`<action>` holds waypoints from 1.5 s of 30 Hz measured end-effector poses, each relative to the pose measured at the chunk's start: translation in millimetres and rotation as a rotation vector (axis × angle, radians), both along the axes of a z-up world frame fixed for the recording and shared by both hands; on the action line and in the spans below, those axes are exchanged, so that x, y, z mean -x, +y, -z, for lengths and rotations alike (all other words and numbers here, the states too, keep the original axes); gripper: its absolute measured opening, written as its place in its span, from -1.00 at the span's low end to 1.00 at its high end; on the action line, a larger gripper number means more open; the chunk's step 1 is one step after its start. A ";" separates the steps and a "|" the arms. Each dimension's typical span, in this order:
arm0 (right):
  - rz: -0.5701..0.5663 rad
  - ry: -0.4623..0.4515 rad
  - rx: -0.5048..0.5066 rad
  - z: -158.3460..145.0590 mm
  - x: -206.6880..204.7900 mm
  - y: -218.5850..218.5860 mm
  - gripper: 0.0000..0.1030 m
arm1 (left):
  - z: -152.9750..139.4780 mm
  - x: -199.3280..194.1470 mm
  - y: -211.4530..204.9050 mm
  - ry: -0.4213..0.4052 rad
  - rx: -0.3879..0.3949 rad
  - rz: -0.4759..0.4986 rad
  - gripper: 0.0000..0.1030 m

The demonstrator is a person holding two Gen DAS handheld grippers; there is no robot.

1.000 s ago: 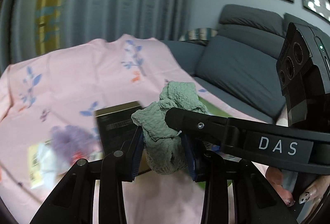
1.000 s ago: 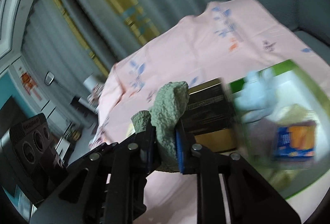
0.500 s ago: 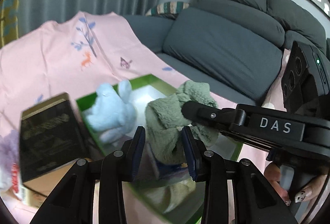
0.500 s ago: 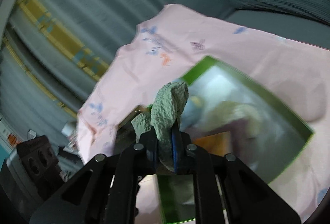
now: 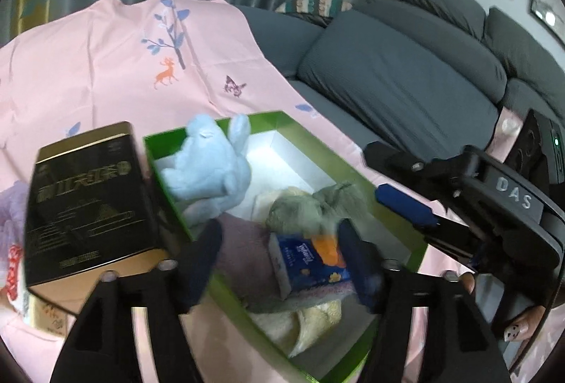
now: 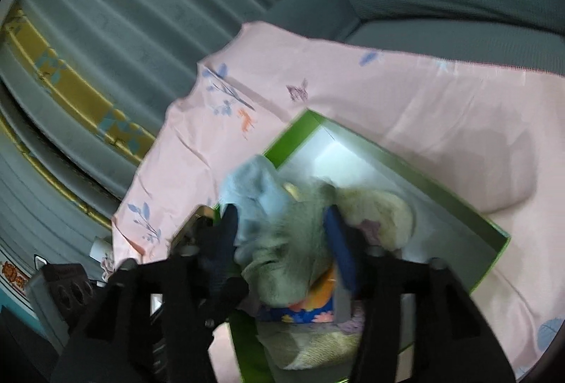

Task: Organize soft objects
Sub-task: 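Move the right gripper back toward the small cream tissue pack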

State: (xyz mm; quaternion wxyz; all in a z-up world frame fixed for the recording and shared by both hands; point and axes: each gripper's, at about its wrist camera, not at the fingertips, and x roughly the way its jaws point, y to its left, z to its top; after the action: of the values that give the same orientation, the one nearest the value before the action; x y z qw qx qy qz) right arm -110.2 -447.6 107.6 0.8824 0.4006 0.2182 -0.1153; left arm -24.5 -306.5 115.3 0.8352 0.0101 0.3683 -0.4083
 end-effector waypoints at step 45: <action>-0.392 0.450 0.521 53.6 -143.1 276.6 -0.21 | 54.3 -3.1 370.8 0.239 -0.022 -0.738 0.82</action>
State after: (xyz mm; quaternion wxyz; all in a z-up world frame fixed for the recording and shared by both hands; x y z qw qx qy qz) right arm 32.9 -171.0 54.0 0.8899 0.0788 0.4418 -0.0811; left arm -21.4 64.3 61.0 0.8771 -0.1618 0.4461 -0.0746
